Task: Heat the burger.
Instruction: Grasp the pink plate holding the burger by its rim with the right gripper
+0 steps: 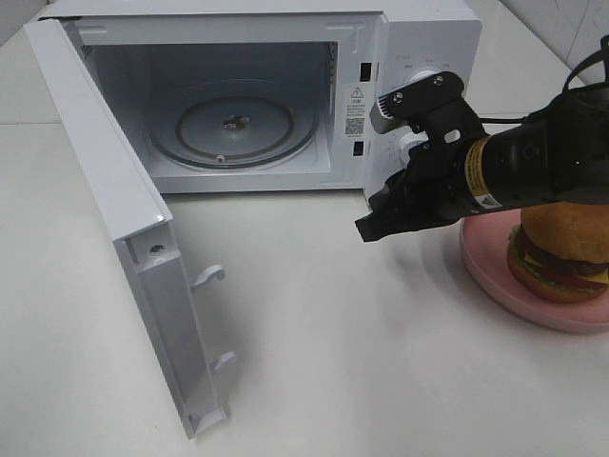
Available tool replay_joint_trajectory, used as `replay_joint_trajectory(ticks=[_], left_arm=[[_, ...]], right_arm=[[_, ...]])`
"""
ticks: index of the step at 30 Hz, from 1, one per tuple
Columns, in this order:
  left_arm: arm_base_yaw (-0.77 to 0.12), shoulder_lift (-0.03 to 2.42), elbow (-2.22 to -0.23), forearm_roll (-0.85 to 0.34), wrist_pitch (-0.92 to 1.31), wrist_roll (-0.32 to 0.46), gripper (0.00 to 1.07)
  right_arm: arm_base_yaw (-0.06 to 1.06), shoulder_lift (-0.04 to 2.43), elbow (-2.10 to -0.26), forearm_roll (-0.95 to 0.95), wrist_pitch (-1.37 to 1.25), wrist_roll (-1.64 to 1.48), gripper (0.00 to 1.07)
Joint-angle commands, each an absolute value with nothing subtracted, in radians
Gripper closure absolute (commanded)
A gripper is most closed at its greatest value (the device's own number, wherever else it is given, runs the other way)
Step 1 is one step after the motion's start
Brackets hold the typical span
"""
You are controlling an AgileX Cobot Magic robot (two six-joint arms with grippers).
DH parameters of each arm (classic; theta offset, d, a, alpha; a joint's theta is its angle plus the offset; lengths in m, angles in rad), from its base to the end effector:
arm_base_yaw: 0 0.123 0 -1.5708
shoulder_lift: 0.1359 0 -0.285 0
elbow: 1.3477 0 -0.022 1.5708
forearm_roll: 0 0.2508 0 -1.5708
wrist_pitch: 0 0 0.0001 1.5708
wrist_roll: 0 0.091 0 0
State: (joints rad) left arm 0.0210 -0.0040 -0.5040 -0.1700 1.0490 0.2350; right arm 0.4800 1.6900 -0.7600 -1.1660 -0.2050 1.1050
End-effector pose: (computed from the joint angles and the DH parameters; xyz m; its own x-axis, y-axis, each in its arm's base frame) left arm -0.0058 -0.0135 0.2803 -0.4112 0.1389 -0.9009 0.1747 0.9820 0.0716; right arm 0.2760 0.1628 0.1645 -0.5803 -0.3611 -0.7299 -0.6056 0.7907 0.0903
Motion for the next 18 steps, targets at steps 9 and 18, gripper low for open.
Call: replay_joint_trajectory(ticks=[9, 18], left_arm=[[0.023, -0.022, -0.504, -0.172, 1.042, 0.238, 1.06], [0.023, -0.022, -0.504, -0.172, 1.042, 0.238, 1.06]], right_arm=[[0.476, 1.680, -0.769, -1.232, -0.272, 1.285, 0.94], [0.476, 1.680, -0.769, -1.364, -0.206, 1.368, 0.94]])
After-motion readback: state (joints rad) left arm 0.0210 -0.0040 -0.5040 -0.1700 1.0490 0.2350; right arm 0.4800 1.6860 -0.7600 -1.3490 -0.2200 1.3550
